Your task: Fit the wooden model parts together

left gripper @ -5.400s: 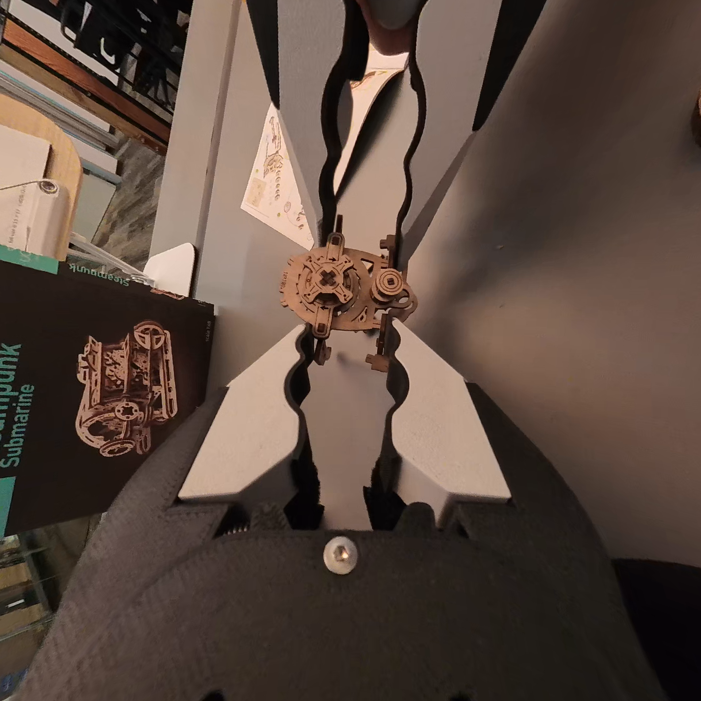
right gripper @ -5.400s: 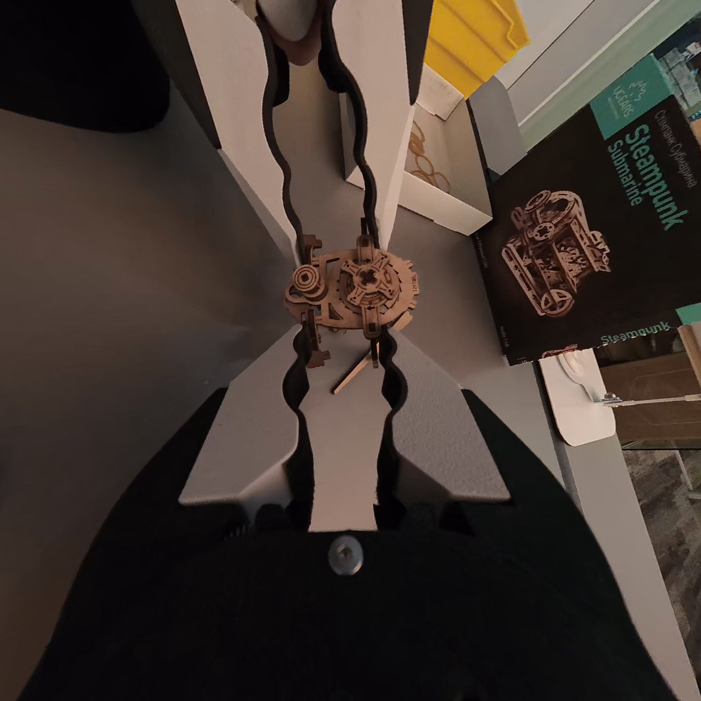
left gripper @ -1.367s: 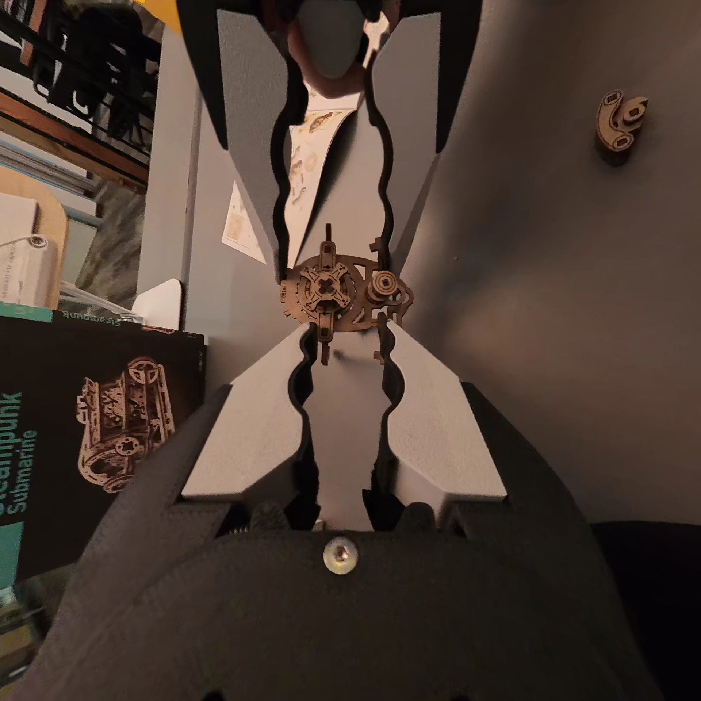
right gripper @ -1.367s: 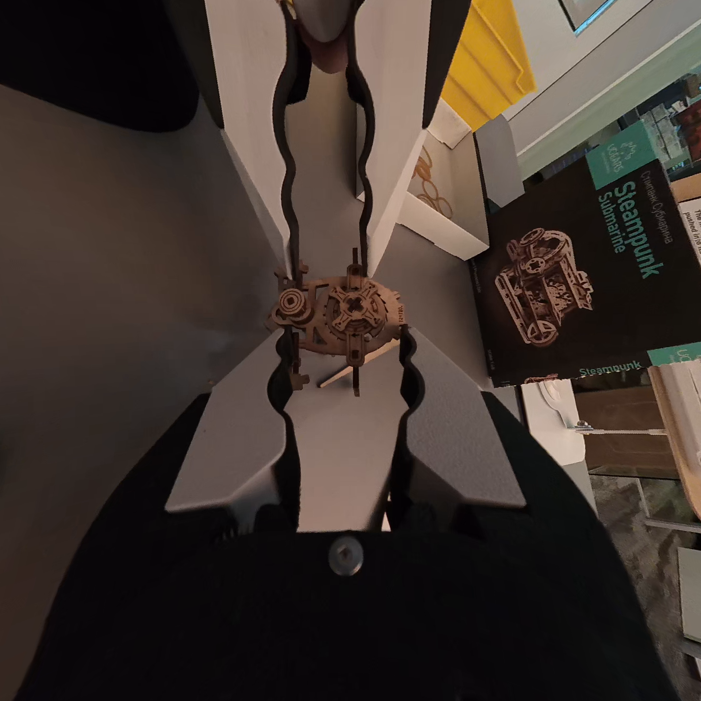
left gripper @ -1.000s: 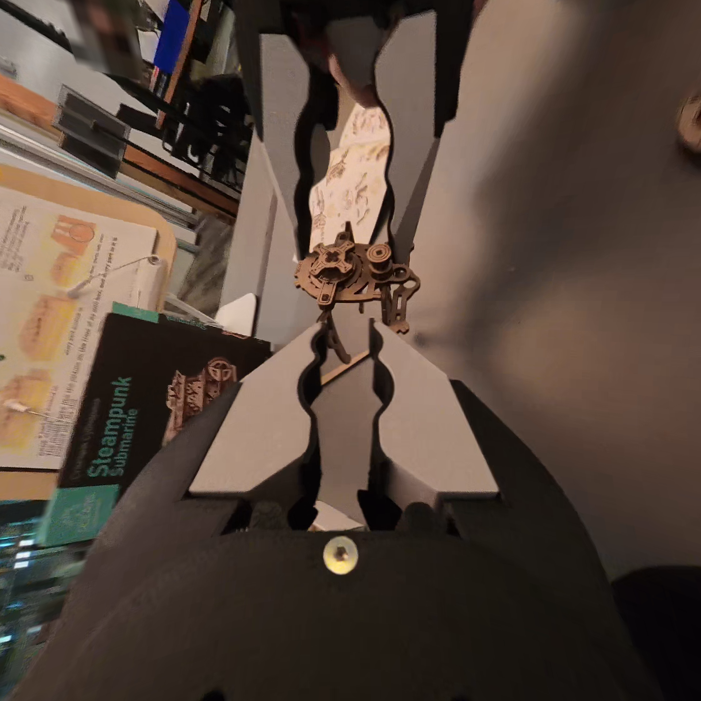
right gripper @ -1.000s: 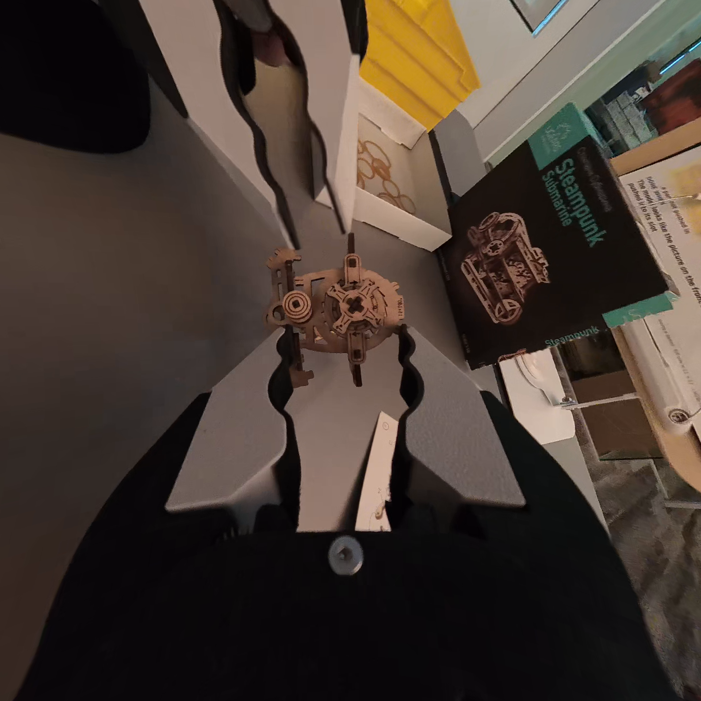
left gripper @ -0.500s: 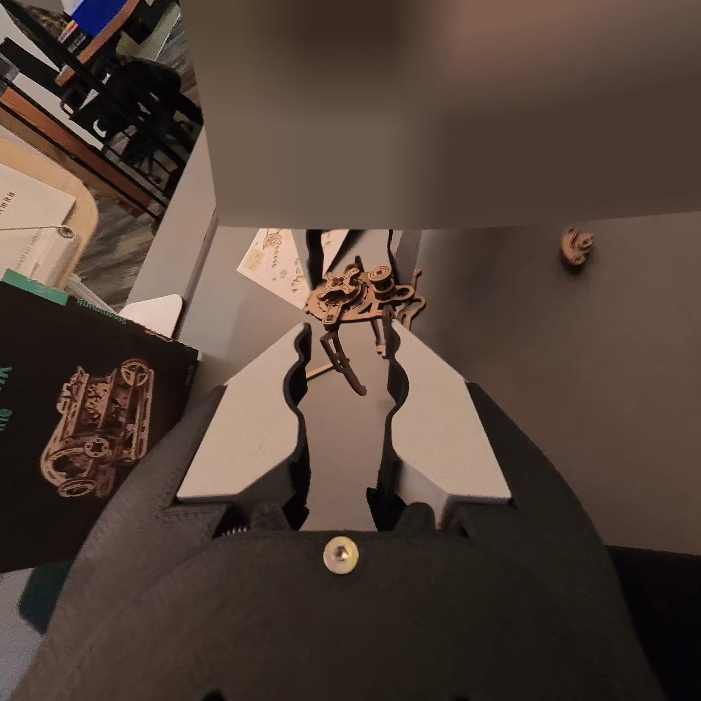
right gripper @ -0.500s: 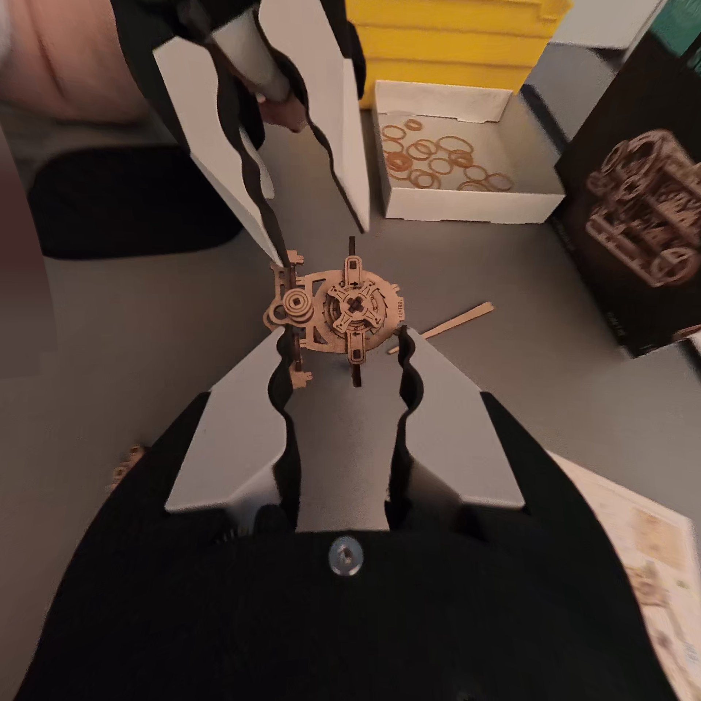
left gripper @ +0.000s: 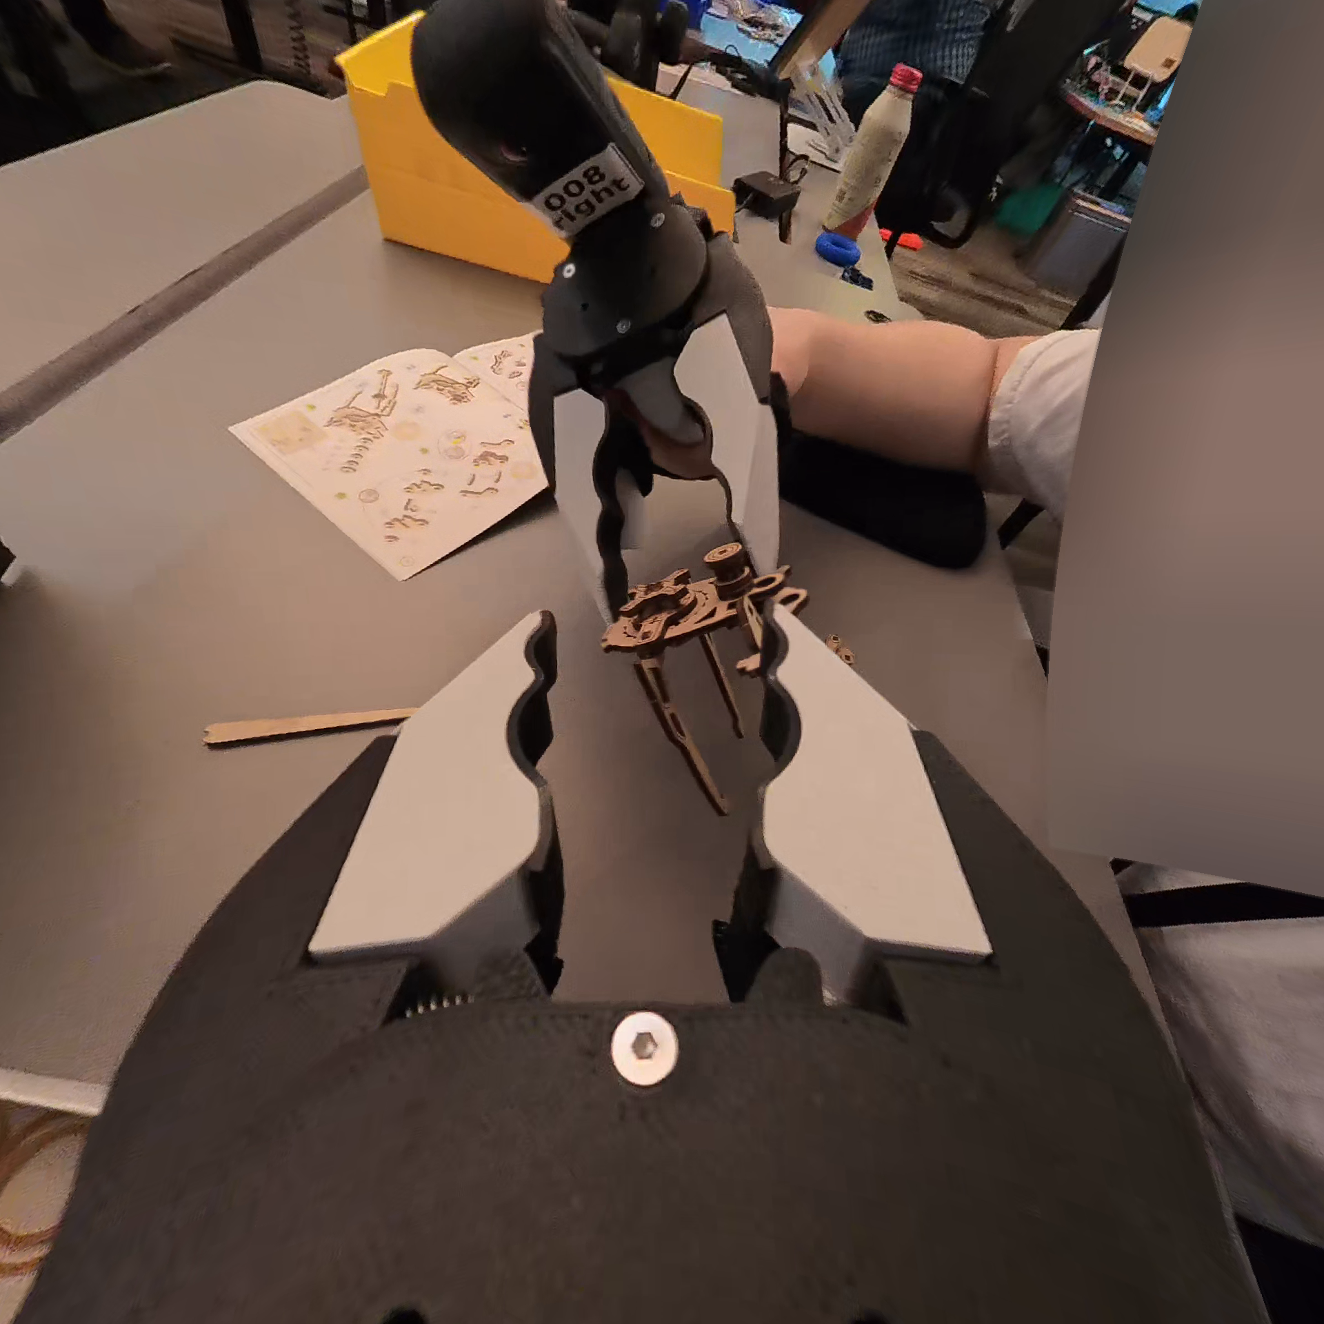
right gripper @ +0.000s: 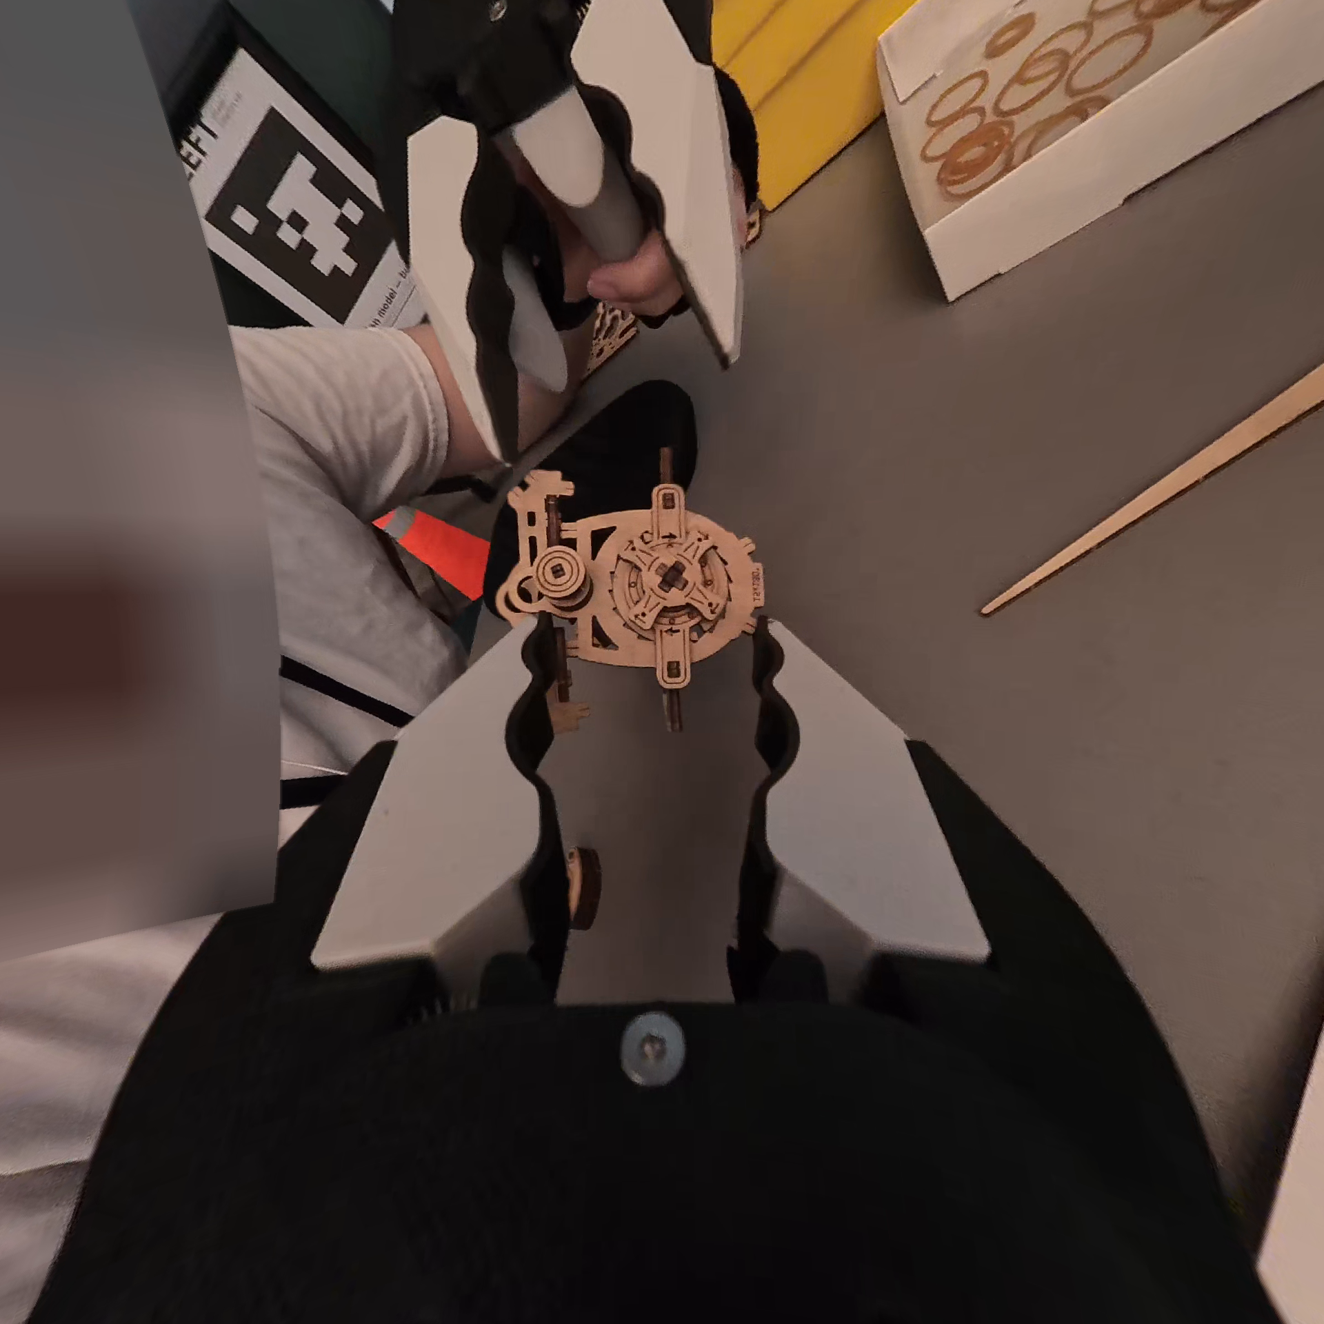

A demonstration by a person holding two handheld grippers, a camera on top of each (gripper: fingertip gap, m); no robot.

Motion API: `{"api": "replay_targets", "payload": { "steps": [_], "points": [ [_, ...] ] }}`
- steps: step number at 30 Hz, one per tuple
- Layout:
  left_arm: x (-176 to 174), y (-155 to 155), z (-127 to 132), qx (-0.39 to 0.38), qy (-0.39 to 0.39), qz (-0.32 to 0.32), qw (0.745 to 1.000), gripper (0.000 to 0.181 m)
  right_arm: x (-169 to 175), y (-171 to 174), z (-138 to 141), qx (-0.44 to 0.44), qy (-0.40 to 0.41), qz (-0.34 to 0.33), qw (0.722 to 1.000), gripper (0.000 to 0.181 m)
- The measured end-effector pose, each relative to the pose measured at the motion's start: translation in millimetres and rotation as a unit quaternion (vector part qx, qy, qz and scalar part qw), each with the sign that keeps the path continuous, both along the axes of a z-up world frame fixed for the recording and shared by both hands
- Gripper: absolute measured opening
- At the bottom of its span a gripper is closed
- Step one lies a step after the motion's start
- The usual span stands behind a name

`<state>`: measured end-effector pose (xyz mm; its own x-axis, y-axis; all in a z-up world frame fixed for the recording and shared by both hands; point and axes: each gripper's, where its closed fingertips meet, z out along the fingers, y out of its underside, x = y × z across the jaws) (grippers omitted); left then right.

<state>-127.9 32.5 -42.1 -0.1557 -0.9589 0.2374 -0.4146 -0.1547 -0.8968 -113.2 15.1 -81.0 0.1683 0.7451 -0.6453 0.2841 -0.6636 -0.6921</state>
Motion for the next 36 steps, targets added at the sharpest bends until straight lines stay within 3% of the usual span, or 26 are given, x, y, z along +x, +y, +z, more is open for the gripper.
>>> {"api": "replay_targets", "payload": {
  "steps": [5, 10, 15, 23, 29, 36],
  "points": [
    [0.1, -18.4, -10.9, -0.014, 0.029, -0.044, 0.998, 0.06, -2.6, -6.1, -4.5, -0.042, 0.012, 0.021, 0.999, 0.054],
    [1.4, -24.6, -14.5, -0.042, 0.035, -0.058, 0.997, 0.058, -4.1, -8.4, -3.8, -0.018, 0.003, 0.027, 0.999, 0.055],
    [-0.3, -30.6, -18.7, -0.041, 0.048, -0.075, 0.995, 0.051, -4.9, -5.2, -4.4, 0.06, -0.023, 0.022, 0.998, 0.054],
    [-0.8, -19.9, -20.2, 0.036, 0.048, -0.052, 0.997, 0.053, -6.2, 3.5, 4.5, 0.208, -0.061, -0.007, 0.976, 0.055],
    [-2.3, -20.2, -33.3, 0.091, 0.081, -0.053, 0.991, 0.037, -6.5, 6.0, -3.0, 0.257, -0.103, -0.011, 0.961, 0.055],
    [0.3, -20.7, -23.5, 0.089, 0.05, -0.054, 0.993, 0.038, -7.5, 6.3, -1.4, 0.3, -0.112, -0.012, 0.947, 0.055]
  ]
}}
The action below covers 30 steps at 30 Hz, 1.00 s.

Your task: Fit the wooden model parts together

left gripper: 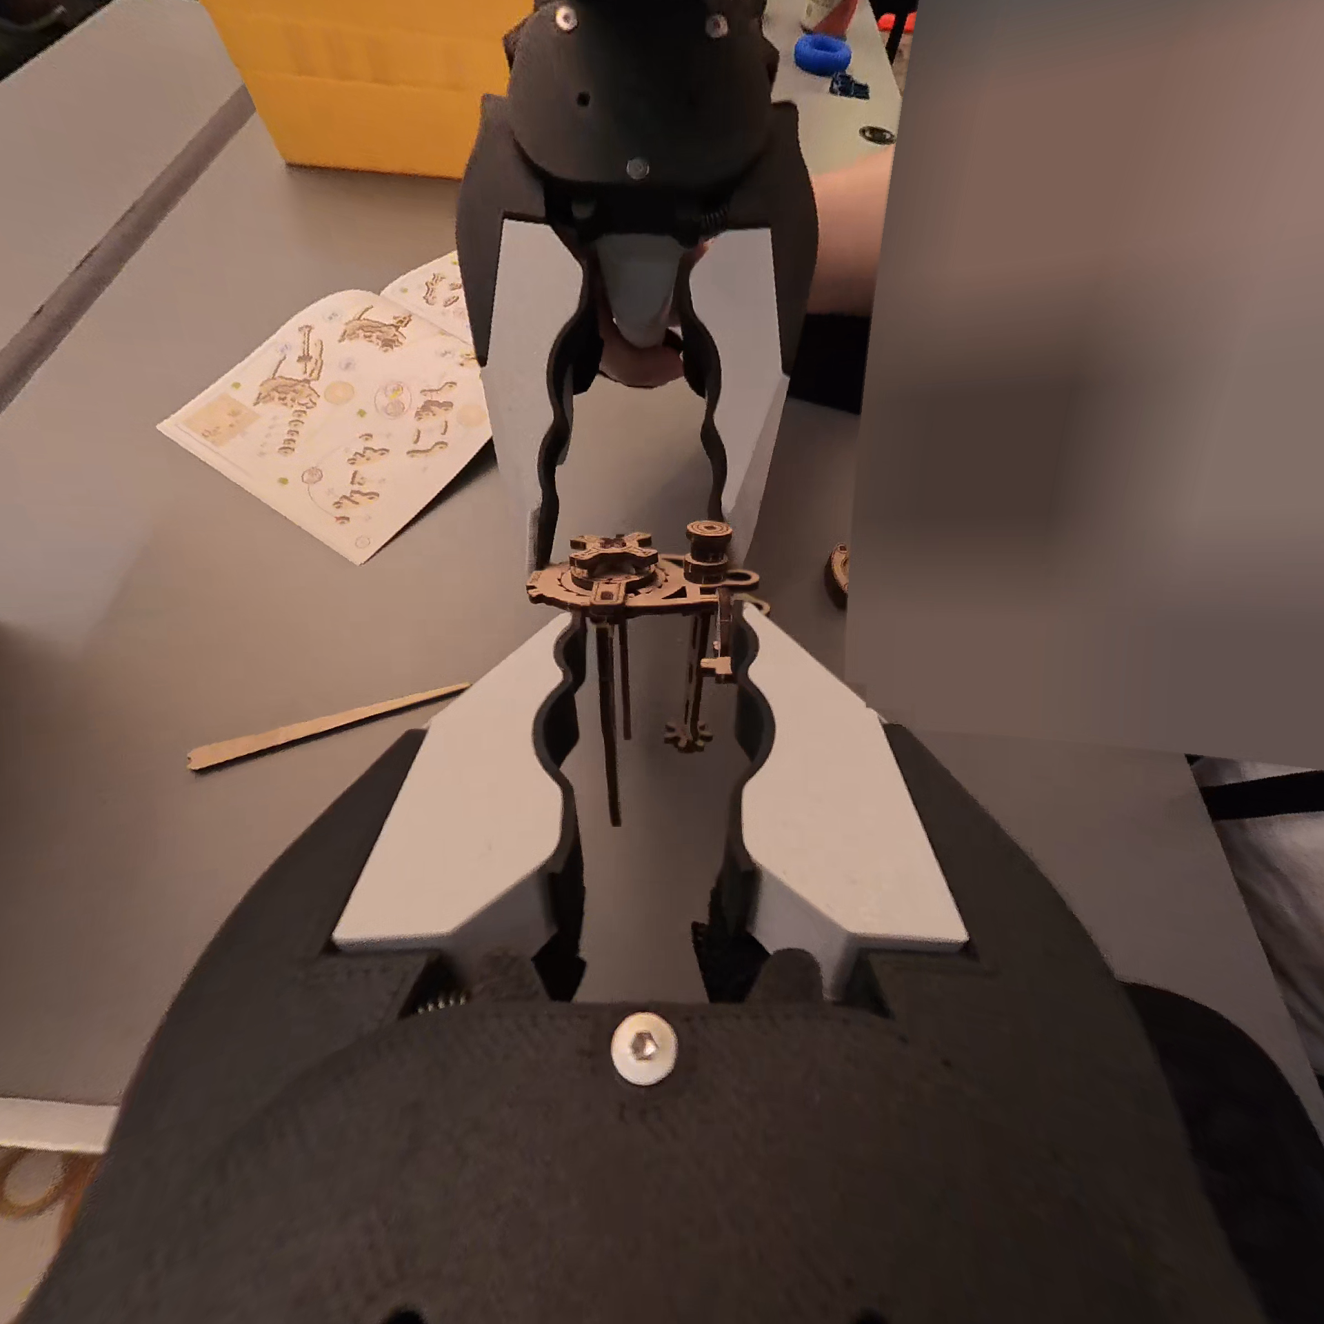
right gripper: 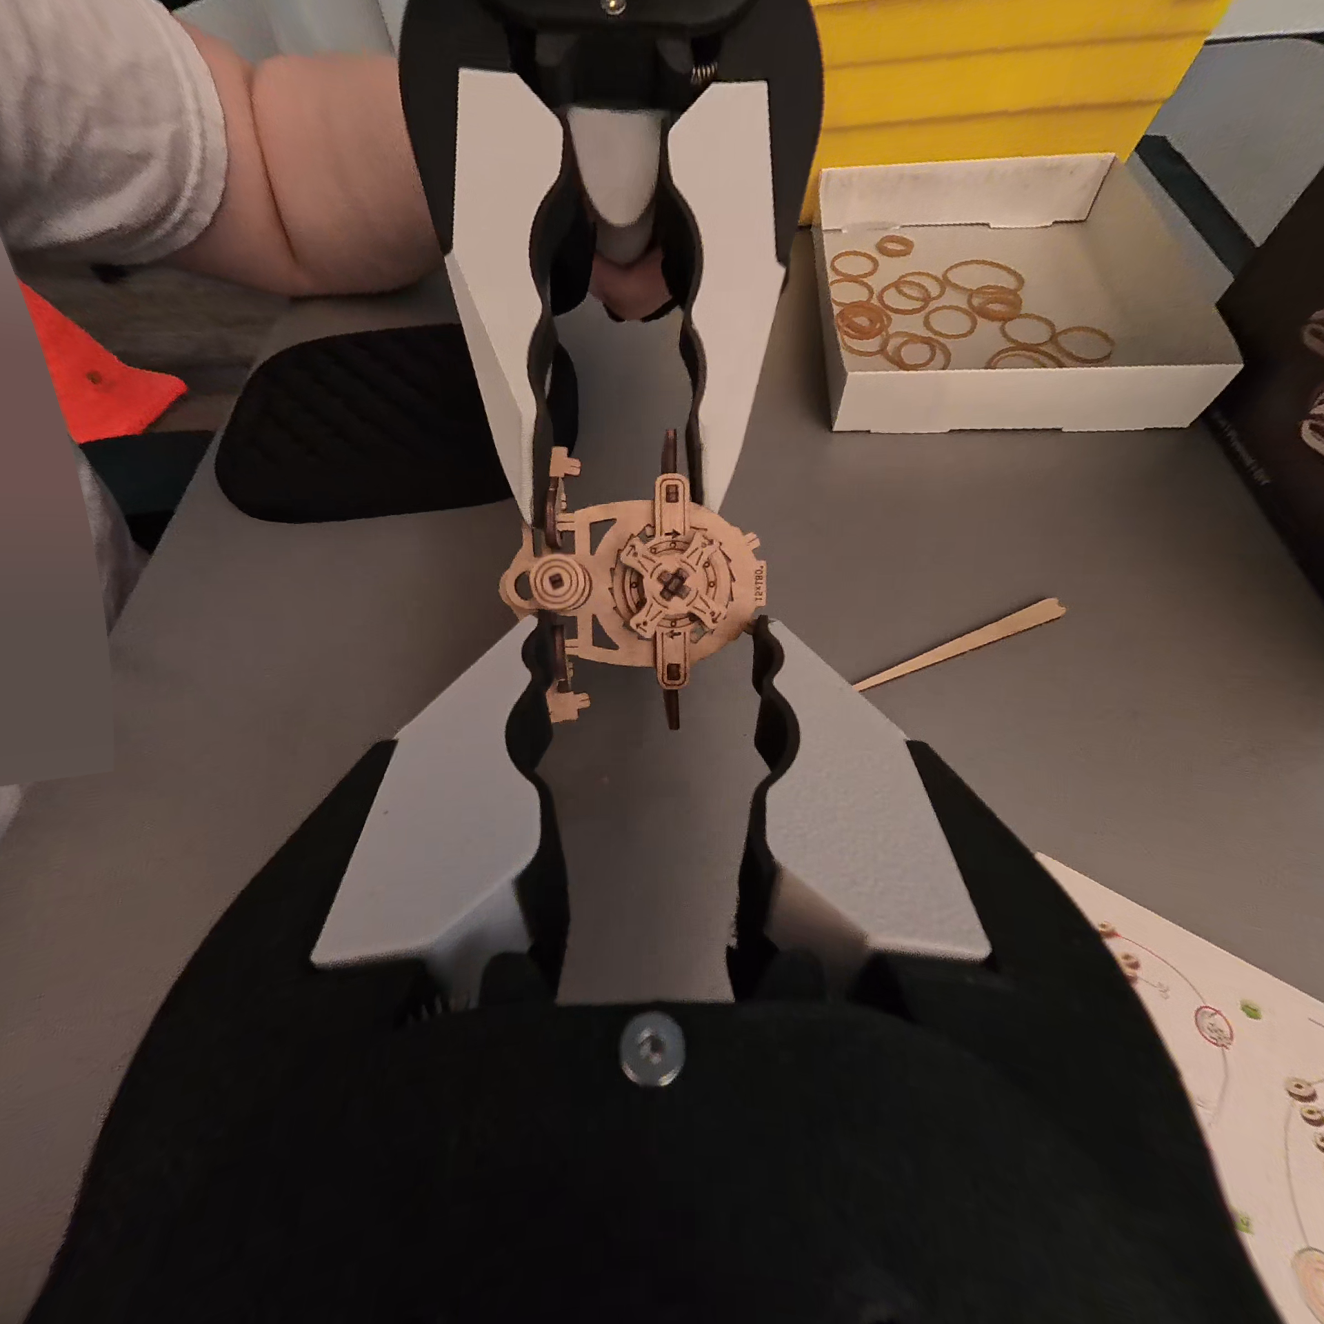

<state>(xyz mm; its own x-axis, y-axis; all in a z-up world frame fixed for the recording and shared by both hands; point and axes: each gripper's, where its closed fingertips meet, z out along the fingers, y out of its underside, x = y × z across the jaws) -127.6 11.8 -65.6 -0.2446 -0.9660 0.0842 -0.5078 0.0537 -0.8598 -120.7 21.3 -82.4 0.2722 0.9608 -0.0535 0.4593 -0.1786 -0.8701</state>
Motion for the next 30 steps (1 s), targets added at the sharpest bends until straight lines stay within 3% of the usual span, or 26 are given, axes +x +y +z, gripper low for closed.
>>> {"api": "replay_targets", "payload": {
  "steps": [7, 14, 20, 30],
  "points": [
    [0.1, 7.2, -7.8, 0.137, -0.001, 0.004, 0.991, 0.045, -0.4, 3.1, -7.3, 0.004, -0.031, -0.02, 0.999, 0.054],
    [-0.8, 4.7, -5.1, 0.047, 0.005, 0.007, 0.999, 0.04, -2.4, -0.9, -6.6, -0.043, -0.017, -0.019, 0.999, 0.054],
    [-2.7, 4.9, -8.1, 0.074, 0.023, 0.009, 0.997, 0.04, -3.6, 0.4, -7.3, -0.035, -0.039, -0.036, 0.998, 0.054],
    [-1.4, 6.2, 1.4, 0.191, -0.002, 0.01, 0.982, 0.039, -2.3, 4.6, 3.5, 0.065, -0.072, -0.052, 0.994, 0.055]
  ]
}}
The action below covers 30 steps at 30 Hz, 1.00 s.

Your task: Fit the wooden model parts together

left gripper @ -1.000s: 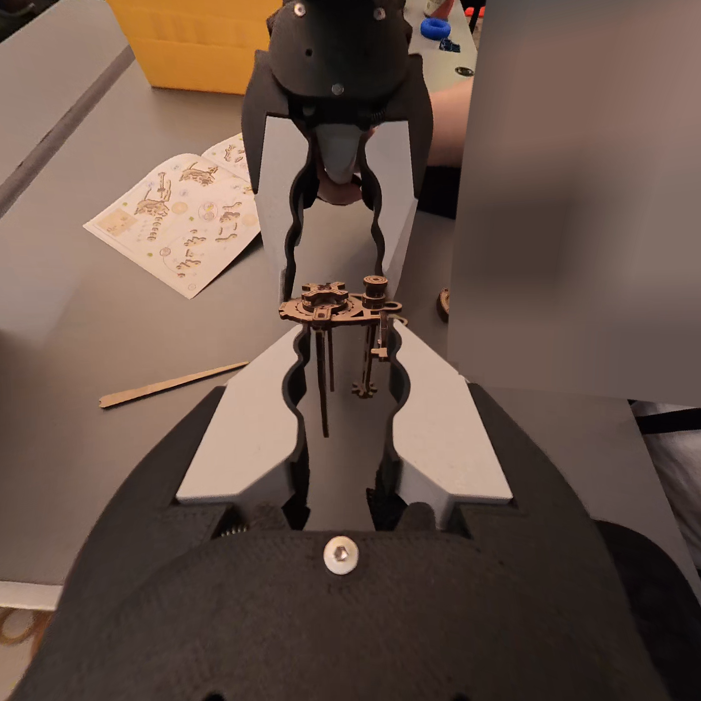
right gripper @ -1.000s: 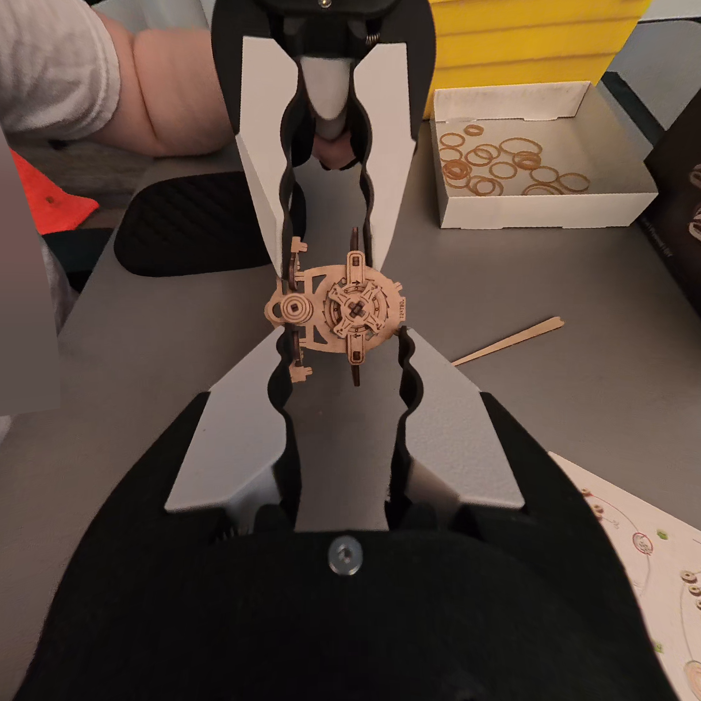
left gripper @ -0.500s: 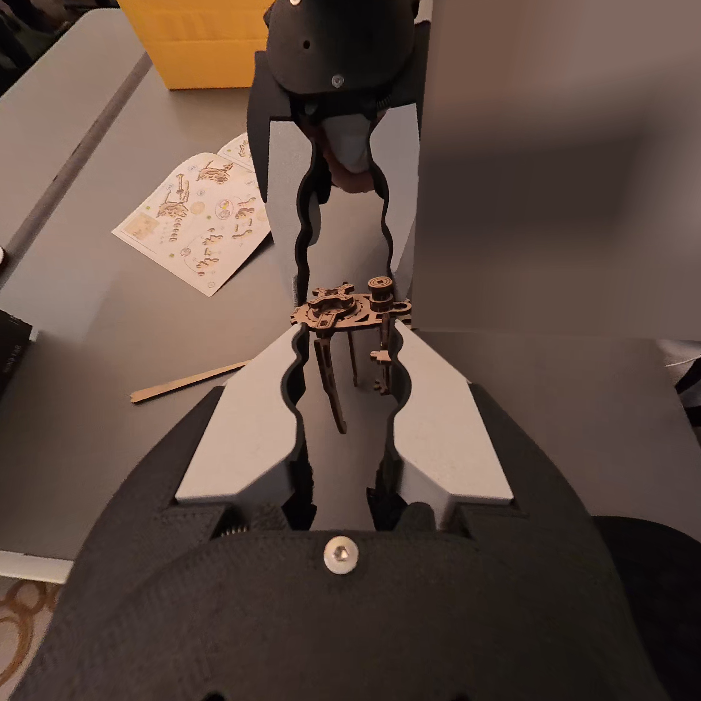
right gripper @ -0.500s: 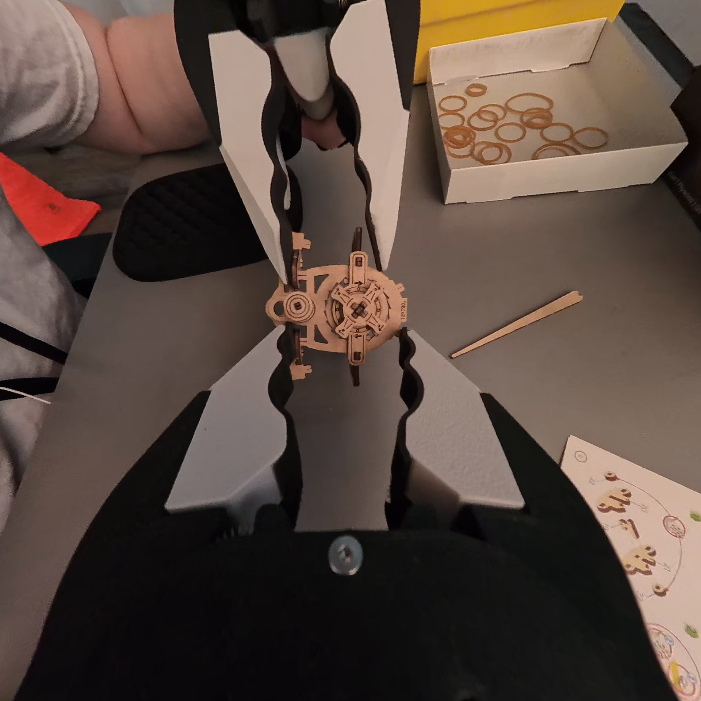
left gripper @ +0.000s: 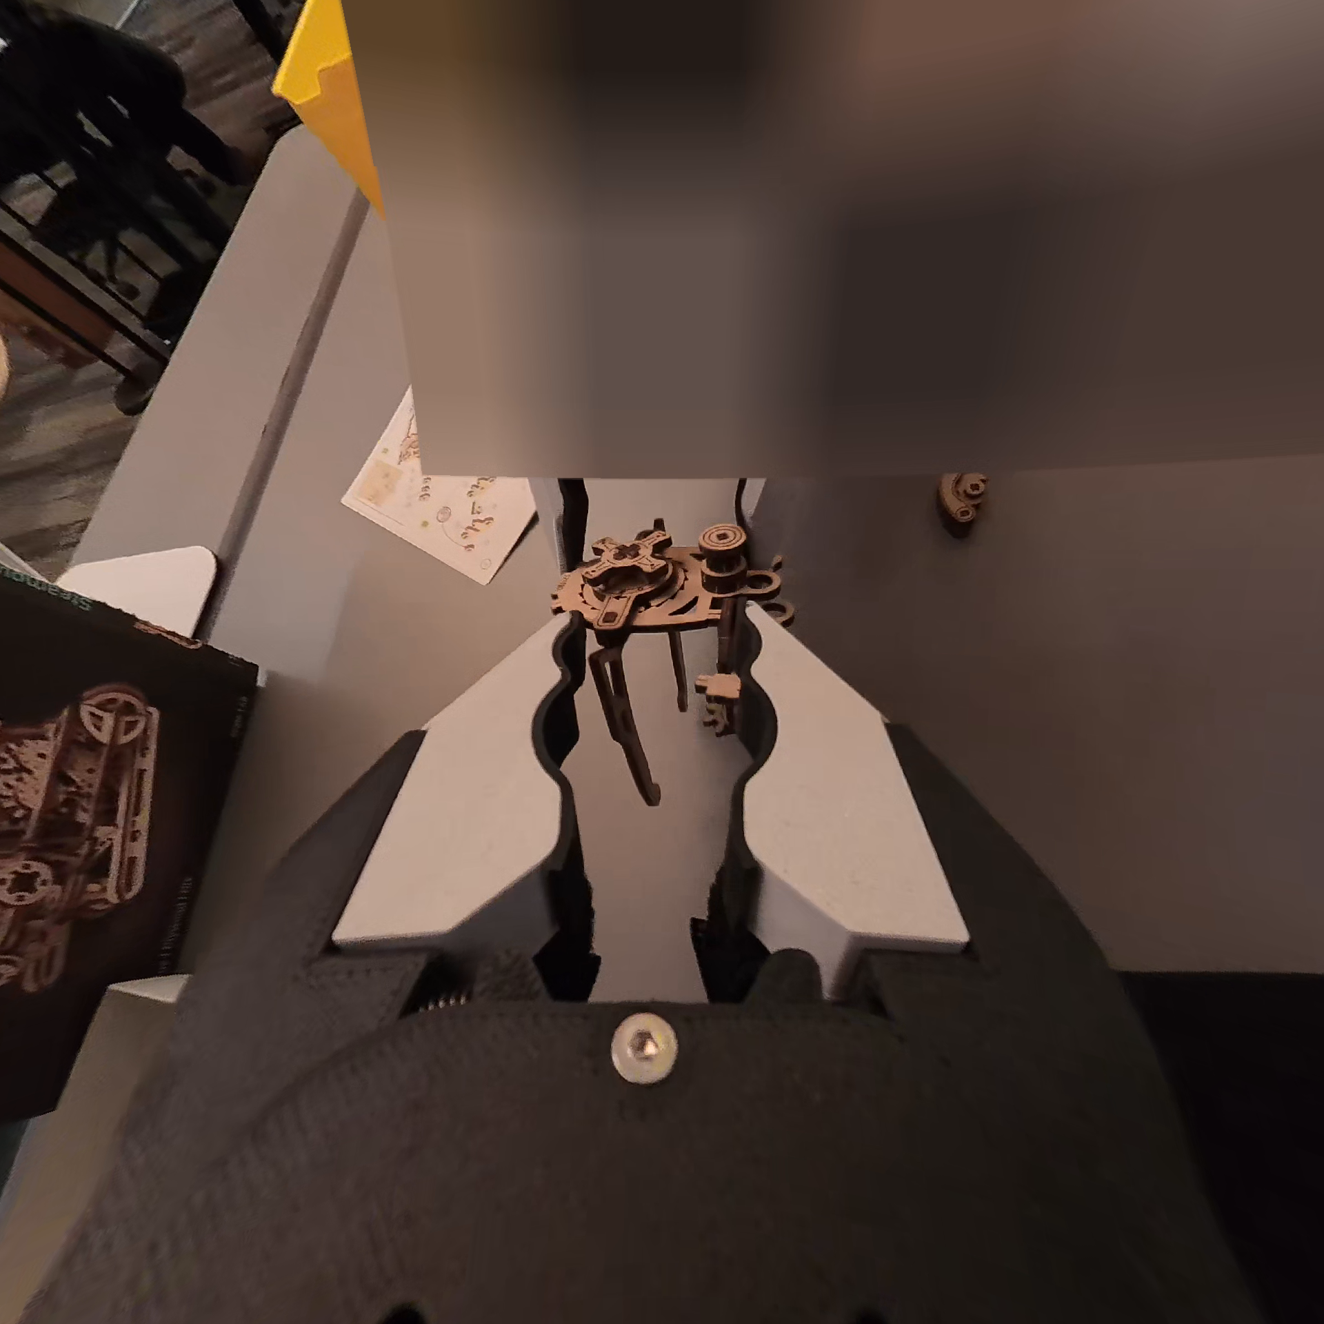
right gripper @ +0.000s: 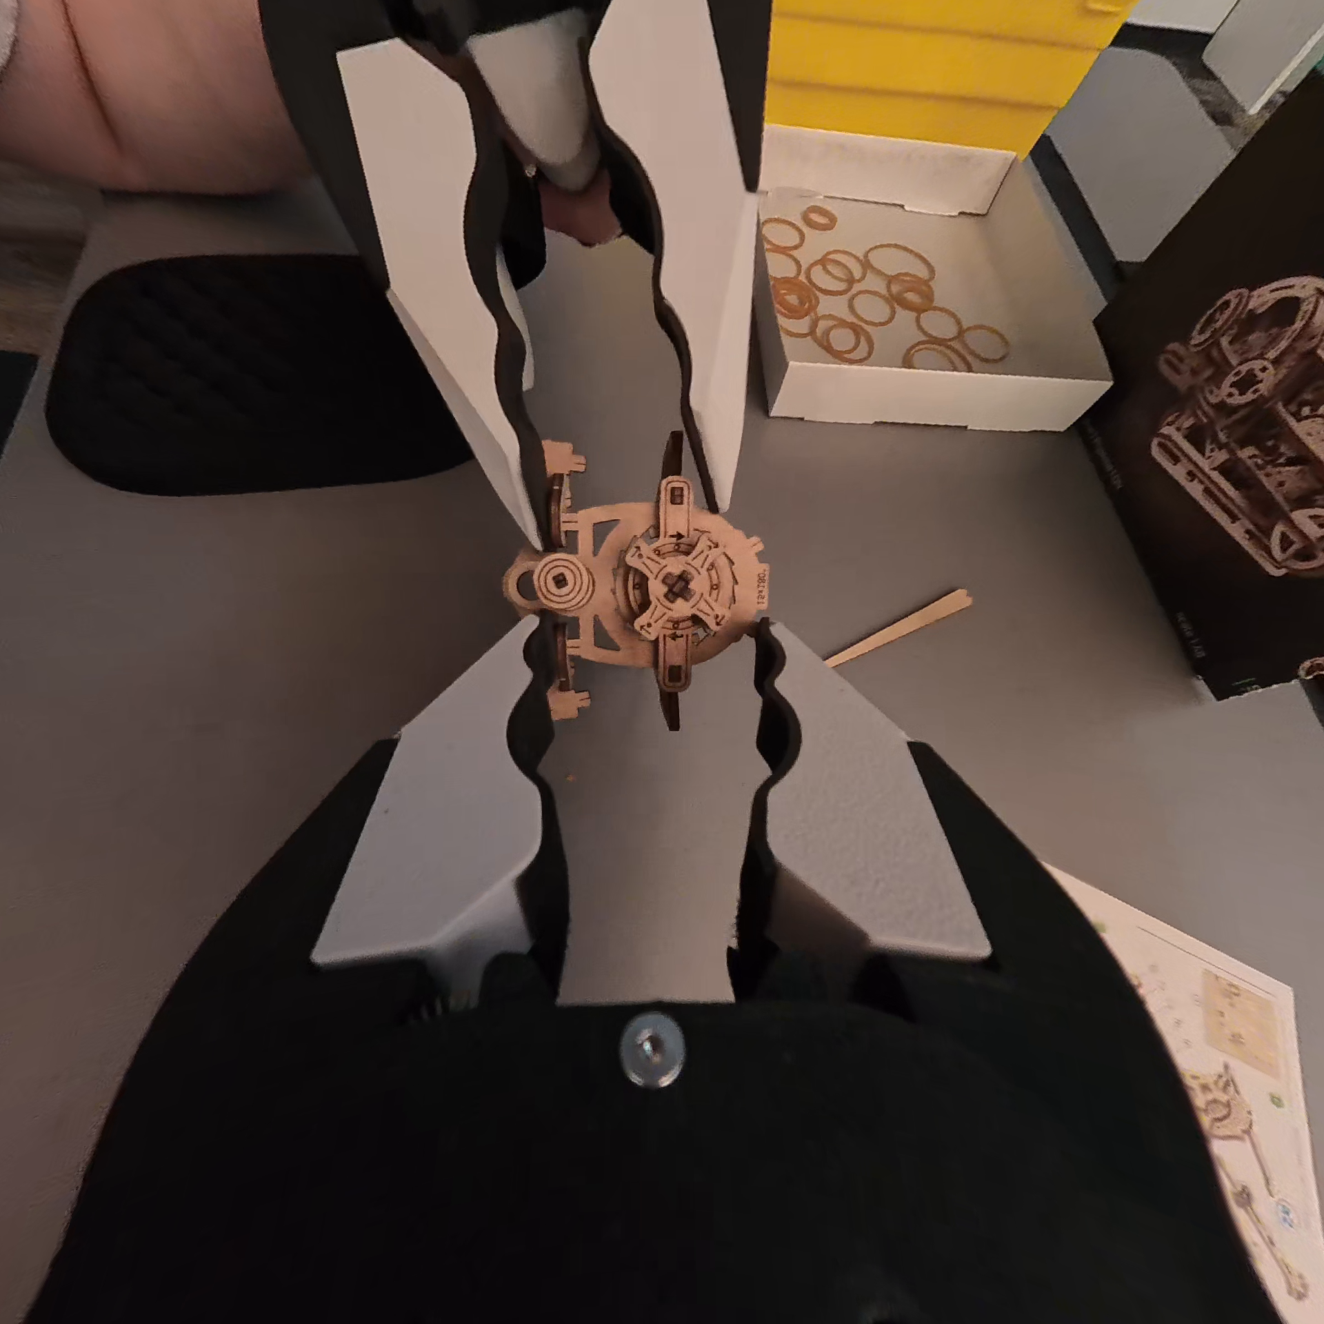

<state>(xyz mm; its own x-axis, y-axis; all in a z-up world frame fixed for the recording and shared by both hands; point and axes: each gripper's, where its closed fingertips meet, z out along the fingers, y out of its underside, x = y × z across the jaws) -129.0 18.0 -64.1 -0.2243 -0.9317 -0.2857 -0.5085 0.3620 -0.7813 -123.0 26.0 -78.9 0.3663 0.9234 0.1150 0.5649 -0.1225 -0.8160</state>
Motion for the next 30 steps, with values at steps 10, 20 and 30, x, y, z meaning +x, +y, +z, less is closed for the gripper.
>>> {"api": "replay_targets", "payload": {
  "steps": [10, 20, 30],
  "points": [
    [1.0, 5.4, 16.7, -0.126, -0.045, 0.014, 0.991, 0.036, 4.4, 3.2, 11.4, -0.09, 0.103, 0.01, 0.99, 0.054],
    [-7.6, -5.3, 31.7, -0.077, -0.093, -0.053, 0.991, 0.072, 2.8, 3.5, 28.0, 0.082, 0.089, 0.036, 0.992, 0.054],
    [-0.2, -13.9, 49.2, -0.007, -0.163, -0.057, 0.985, 0.061, -0.4, -4.3, 56.1, 0.17, 0.157, 0.065, 0.971, 0.054]
  ]
}}
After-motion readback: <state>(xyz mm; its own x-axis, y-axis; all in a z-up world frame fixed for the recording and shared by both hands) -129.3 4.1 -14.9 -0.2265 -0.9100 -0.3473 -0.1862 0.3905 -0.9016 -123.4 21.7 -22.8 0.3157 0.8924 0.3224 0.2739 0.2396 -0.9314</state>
